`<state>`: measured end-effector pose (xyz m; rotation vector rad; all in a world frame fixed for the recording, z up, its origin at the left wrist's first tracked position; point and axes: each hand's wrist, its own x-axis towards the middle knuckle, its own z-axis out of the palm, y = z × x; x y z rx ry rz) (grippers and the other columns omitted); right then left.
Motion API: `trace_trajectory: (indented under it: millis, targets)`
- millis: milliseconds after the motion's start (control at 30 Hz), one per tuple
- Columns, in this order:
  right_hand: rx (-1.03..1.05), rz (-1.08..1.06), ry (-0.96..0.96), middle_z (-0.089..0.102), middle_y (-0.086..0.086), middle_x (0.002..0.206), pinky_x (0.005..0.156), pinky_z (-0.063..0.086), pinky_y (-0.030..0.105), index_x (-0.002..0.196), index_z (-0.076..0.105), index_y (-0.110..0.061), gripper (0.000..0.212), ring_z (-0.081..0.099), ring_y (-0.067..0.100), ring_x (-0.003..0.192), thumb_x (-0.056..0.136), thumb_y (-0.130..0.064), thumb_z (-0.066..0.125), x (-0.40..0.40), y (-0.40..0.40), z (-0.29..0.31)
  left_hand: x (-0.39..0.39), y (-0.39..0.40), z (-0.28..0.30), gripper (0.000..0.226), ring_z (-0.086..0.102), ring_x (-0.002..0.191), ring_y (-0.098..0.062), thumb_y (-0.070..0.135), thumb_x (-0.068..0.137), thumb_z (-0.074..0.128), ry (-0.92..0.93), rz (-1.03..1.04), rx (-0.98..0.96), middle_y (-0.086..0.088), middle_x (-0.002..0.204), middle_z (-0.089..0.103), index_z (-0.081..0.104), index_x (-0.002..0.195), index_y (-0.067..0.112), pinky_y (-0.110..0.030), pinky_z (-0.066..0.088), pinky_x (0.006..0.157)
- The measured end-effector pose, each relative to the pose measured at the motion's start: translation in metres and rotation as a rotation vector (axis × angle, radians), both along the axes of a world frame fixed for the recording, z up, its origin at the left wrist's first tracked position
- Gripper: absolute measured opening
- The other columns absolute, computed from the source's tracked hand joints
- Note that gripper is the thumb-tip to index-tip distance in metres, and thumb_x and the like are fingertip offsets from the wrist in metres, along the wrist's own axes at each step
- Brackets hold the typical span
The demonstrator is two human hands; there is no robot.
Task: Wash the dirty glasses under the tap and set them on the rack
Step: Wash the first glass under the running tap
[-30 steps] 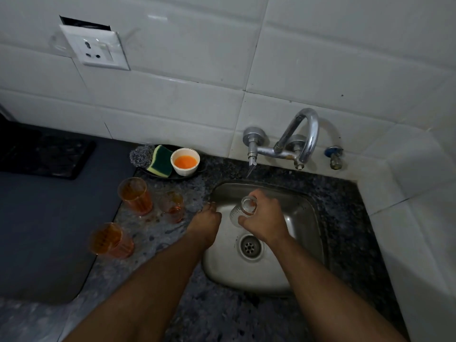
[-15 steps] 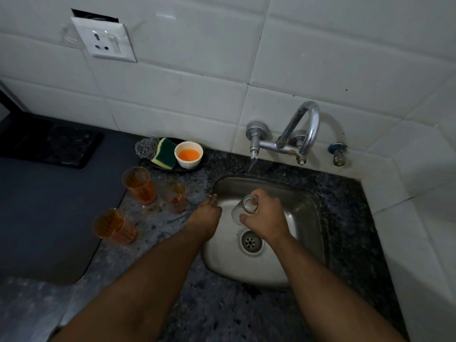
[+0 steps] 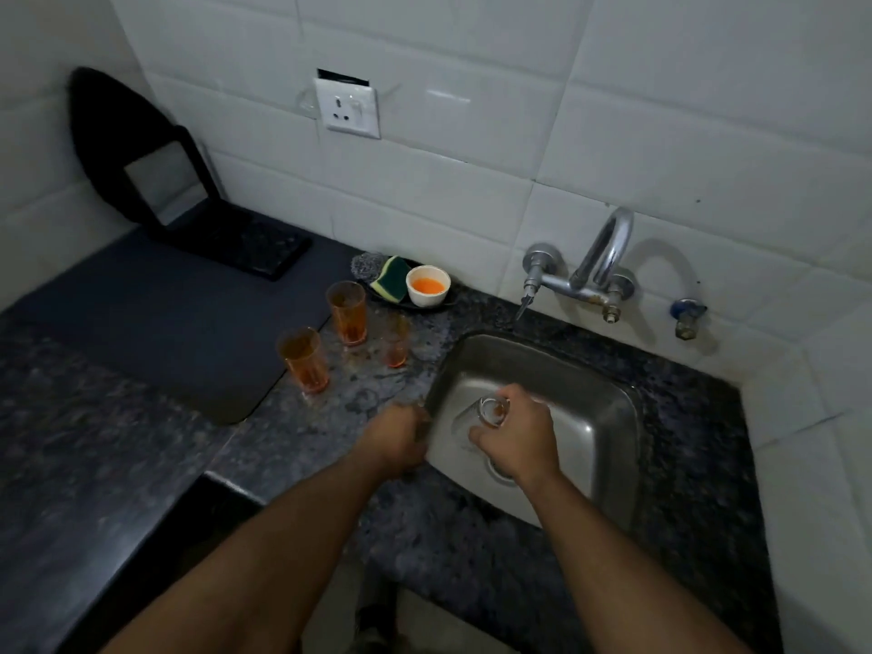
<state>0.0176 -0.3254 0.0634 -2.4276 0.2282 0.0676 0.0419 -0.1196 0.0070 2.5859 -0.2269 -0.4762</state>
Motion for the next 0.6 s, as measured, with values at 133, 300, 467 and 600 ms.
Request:
trace_trajectory:
  millis: [133, 300, 467, 600]
  targets:
    - [0.015, 0.100, 0.003, 0.068, -0.004, 0.092, 0.072, 0.055, 0.032, 0.104, 0.063, -0.025, 0.051, 0.067, 0.020, 0.086, 0.061, -0.032, 0.090, -0.016, 0.031, 0.003, -0.034, 0.030, 0.006, 0.036, 0.065, 0.117, -0.025, 0.025, 0.090, 0.067, 0.040, 0.126, 0.025, -0.006, 0.128, 0.070, 0.070, 0.125, 0.015, -0.032, 0.051, 0.090]
    - [-0.004, 0.287, 0.007, 0.072, -0.003, 0.100, 0.078, 0.058, 0.030, 0.119, 0.064, -0.025, 0.061, 0.070, 0.017, 0.091, 0.066, -0.043, 0.090, -0.021, 0.092, -0.002, -0.062, 0.092, 0.011, 0.053, 0.063, 0.125, -0.024, 0.026, 0.091, 0.069, 0.072, 0.303, 0.044, -0.005, 0.137, 0.066, 0.061, 0.143, 0.019, -0.035, 0.053, 0.103]
    - [-0.017, 0.429, -0.013, 0.072, -0.003, 0.110, 0.084, 0.057, 0.027, 0.128, 0.063, -0.024, 0.069, 0.070, 0.016, 0.101, 0.068, -0.043, 0.091, -0.009, 0.172, -0.005, -0.069, 0.166, 0.016, 0.041, 0.067, 0.118, -0.027, 0.025, 0.090, 0.071, 0.058, 0.422, 0.073, -0.007, 0.125, 0.072, 0.069, 0.131, 0.017, -0.034, 0.054, 0.095]
    - [-0.014, 0.502, -0.005, 0.072, -0.005, 0.104, 0.080, 0.059, 0.030, 0.127, 0.062, -0.028, 0.068, 0.070, 0.015, 0.095, 0.067, -0.045, 0.090, 0.007, 0.236, -0.005, -0.062, 0.225, 0.017, 0.029, 0.069, 0.110, -0.028, 0.024, 0.084, 0.070, 0.051, 0.501, 0.078, -0.008, 0.114, 0.075, 0.074, 0.112, 0.016, -0.033, 0.053, 0.087]
